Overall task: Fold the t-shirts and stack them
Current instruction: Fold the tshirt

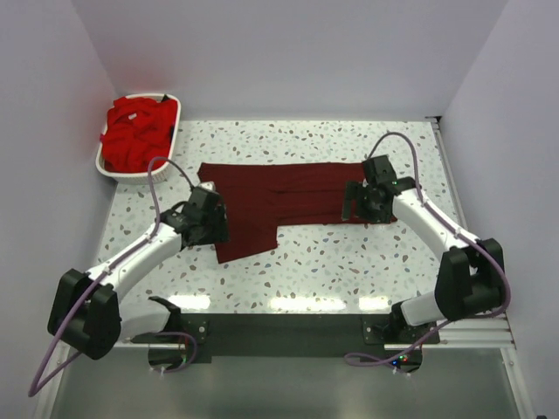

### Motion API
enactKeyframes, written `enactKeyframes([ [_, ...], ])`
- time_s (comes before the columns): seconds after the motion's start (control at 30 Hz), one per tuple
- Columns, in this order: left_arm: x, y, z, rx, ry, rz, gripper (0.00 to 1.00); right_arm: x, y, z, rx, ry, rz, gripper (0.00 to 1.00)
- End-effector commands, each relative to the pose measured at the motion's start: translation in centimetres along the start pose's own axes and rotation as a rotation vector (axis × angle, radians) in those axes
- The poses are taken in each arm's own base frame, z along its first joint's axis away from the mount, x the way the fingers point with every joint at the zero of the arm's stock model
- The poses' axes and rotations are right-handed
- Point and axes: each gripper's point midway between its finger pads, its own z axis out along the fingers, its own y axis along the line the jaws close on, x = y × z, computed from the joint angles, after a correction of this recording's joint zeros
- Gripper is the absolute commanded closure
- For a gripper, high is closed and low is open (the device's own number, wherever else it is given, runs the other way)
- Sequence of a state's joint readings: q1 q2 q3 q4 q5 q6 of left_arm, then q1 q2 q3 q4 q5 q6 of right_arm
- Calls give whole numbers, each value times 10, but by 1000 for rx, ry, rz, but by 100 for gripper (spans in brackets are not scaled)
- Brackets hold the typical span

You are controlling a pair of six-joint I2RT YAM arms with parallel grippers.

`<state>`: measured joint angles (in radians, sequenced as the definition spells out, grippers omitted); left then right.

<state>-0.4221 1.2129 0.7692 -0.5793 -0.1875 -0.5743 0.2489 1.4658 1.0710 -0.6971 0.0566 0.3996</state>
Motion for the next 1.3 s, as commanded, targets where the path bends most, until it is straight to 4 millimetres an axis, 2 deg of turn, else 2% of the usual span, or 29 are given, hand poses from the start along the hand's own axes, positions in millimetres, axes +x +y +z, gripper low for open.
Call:
enactKeyframes([
  [0.0,33,4,7,-37,59,-7,34,11,22,-10,-98,-45,-39,14],
  [0.17,47,-6,20,-44,83,31,40,41,34,-6,-146,0,-72,14],
  [0.33,61,-11,34,-77,116,59,48,50,37,-3,-164,8,-72,14],
  [0.47,73,-6,43,-127,143,62,56,51,38,-5,-175,3,-78,13],
  [0.5,75,-5,45,-136,147,64,60,51,38,-4,-177,2,-79,14],
  [0.6,73,-4,47,-152,138,63,84,53,38,-2,-175,11,-86,14],
  [0.63,69,-4,46,-161,129,64,99,54,37,-1,-172,16,-84,14],
  [0.73,33,-16,39,-162,45,80,100,52,37,-2,-174,9,-87,14],
  [0.8,-12,-38,33,-150,-44,101,100,50,37,-3,-170,2,-96,14],
  [0.83,-13,-34,33,-167,-49,122,100,50,37,-3,-169,4,-96,14],
  [0.87,-37,-45,32,-162,-86,120,100,48,37,-3,-169,1,-102,14],
  [0.93,-62,-50,31,-181,-129,152,100,47,37,-5,-168,0,-105,14],
  [1.03,-121,-69,25,-169,-236,156,100,46,36,-5,-160,-8,-117,14],
  [1.07,-130,-65,34,-196,-238,183,100,45,36,-5,-159,-14,-121,14],
  [1.13,-162,-78,34,-175,-300,175,100,45,35,-2,-155,-12,-124,14],
  [1.17,-169,-77,46,-199,-300,204,100,45,35,-1,-157,-11,-121,14],
  [1.23,-192,-87,49,-204,-346,222,100,46,37,0,-161,-7,-120,14],
  [1.27,-194,-88,61,-222,-335,255,100,44,38,0,-167,-14,-114,14],
])
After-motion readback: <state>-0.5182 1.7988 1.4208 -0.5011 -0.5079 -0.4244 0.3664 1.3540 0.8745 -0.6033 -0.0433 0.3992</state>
